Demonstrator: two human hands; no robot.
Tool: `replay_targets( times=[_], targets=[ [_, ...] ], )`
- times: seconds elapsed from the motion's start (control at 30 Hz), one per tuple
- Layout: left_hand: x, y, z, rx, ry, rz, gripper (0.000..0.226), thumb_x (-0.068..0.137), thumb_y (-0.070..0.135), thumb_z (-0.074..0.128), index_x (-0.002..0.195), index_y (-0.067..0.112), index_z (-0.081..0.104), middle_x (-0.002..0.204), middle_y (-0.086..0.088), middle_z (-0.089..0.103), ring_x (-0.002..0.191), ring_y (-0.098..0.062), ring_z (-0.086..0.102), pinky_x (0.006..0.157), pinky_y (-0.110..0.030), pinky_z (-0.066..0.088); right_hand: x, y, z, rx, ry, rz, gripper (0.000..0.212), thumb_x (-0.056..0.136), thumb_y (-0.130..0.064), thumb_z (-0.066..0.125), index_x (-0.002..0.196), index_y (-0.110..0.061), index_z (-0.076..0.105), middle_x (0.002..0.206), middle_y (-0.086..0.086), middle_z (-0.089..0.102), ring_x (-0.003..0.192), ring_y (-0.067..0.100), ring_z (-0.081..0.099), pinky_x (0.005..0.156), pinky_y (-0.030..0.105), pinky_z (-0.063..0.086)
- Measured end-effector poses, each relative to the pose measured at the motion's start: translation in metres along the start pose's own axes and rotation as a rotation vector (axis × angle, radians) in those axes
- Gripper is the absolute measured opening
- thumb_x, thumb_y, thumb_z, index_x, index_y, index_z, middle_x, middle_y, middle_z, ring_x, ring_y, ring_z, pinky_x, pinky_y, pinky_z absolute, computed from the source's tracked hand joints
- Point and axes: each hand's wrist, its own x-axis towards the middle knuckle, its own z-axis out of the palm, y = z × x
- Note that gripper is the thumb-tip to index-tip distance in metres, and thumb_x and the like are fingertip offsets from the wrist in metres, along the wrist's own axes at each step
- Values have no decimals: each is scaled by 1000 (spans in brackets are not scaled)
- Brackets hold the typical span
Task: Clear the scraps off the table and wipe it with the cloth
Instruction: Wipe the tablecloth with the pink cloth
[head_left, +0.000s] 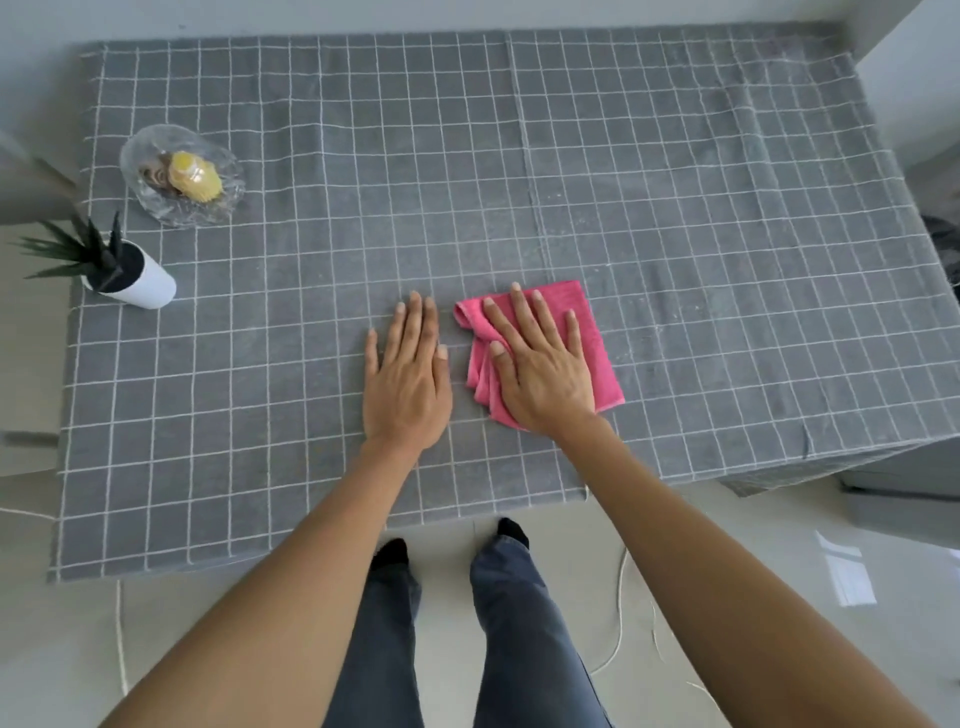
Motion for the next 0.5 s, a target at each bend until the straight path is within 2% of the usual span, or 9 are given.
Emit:
replay_targets(
  times=[0.27,0.37,0.5],
  targets=[
    [-1,2,0,12,-2,-3,54,101,35,6,153,21,1,160,6,-3,147,-9,-4,120,-41,-3,0,139,-38,14,69,198,49,102,-44,11,151,-42,5,161,-8,1,148,14,-4,119,46,-6],
    [-1,3,-1,19,-2,-19,54,101,36,5,153,22,0,159,7,-4,147,-8,-5,120,-41,-3,2,154,-42,27,80,310,51,102,-45,8,152,-40,3,162,-6,-1,148,16,-5,118,48,-7],
    [1,5,-2,33,-15,-29,55,99,36,4,152,22,-1,159,7,-5,146,-7,-6,120,-41,-3,6,143,-38,55,79,416,51,101,-44,6,152,-37,-1,162,-4,-7,148,19,-9,117,49,-10]
  ],
)
